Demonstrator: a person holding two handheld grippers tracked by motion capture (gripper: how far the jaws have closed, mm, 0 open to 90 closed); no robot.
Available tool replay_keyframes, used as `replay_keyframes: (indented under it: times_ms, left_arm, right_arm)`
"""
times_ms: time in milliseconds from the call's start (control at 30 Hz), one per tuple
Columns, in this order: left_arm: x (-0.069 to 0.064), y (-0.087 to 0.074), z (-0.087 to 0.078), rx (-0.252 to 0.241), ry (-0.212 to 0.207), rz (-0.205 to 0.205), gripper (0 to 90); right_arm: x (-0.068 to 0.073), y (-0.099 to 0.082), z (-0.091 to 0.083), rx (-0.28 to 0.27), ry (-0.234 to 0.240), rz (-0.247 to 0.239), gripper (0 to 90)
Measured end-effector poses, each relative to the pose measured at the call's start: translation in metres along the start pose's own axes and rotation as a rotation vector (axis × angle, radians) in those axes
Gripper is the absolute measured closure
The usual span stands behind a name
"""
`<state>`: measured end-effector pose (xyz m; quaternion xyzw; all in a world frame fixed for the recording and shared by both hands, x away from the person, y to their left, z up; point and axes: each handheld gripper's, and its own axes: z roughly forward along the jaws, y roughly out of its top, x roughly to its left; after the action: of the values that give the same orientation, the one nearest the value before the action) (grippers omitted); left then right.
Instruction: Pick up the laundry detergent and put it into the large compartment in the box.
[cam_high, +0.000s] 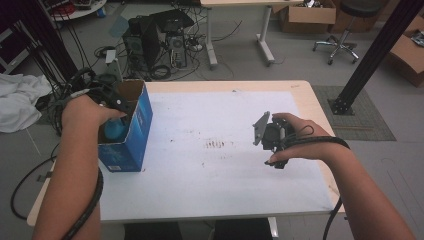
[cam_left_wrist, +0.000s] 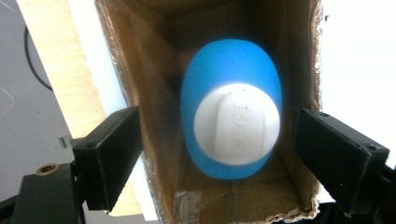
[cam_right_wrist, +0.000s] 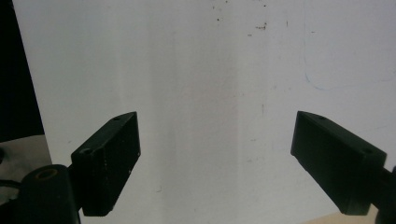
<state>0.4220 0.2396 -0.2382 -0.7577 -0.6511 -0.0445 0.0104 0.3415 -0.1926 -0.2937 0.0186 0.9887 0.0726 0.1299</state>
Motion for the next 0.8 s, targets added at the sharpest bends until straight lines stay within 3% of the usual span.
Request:
replay_keyframes:
  times_ms: [400,800]
  left_arm:
    - [-0.003,-0.004,-0.012,-0.010,0.014,0.030,14.1]
    - [-0.010,-0.005,-0.027,-0.023,0.024,0.052,6.3]
  right_arm:
    - [0.001,0.000,-0.004,-0.002,-0.004,-0.007,15.7]
    - [0.001,0.000,-0.006,0.003,-0.004,-0.007,15.7]
